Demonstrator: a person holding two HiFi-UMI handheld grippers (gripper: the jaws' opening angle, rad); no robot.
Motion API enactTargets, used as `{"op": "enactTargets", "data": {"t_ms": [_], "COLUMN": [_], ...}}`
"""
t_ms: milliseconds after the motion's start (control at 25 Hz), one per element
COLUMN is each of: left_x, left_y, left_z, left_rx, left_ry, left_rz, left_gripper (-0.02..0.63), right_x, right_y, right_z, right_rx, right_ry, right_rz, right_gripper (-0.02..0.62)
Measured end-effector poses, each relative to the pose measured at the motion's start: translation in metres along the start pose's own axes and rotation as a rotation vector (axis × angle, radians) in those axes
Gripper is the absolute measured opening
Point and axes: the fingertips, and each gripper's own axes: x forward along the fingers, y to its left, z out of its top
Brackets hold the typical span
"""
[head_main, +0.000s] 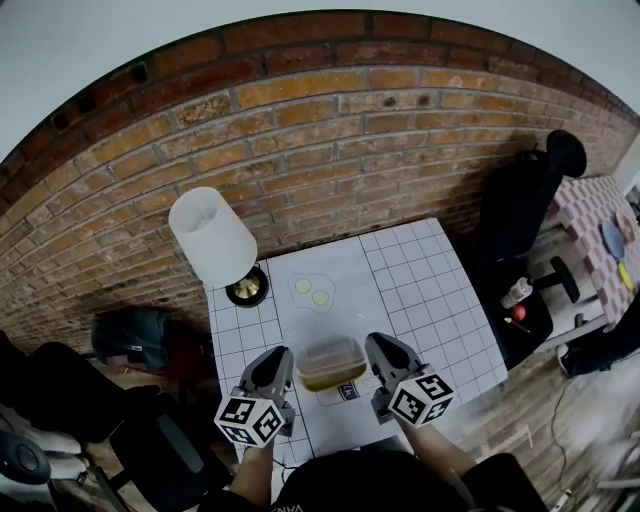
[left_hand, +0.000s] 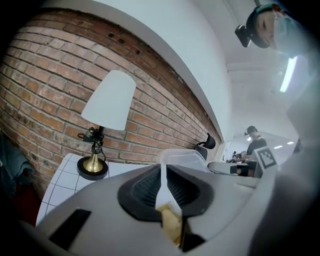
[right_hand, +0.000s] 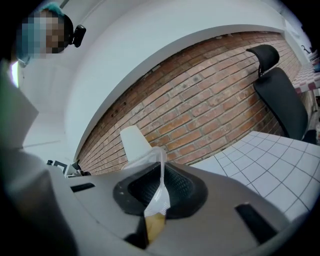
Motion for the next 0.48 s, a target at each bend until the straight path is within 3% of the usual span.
{"op": "enactTargets", "data": {"t_ms": [480], "left_x": [-0.012], "left_y": [-0.024], "left_z": [0.050], "left_rx": [0.075], "left_ry": [-0.101], "left_rz": [-0.051], "left_gripper": [0.037], "right_x": [-0.013], "right_y": [0.022], "right_z": [0.039], "right_rx": [-0.035], "right_ry": [-0.095], "right_rz": [0.015], "right_gripper": [0.020]}}
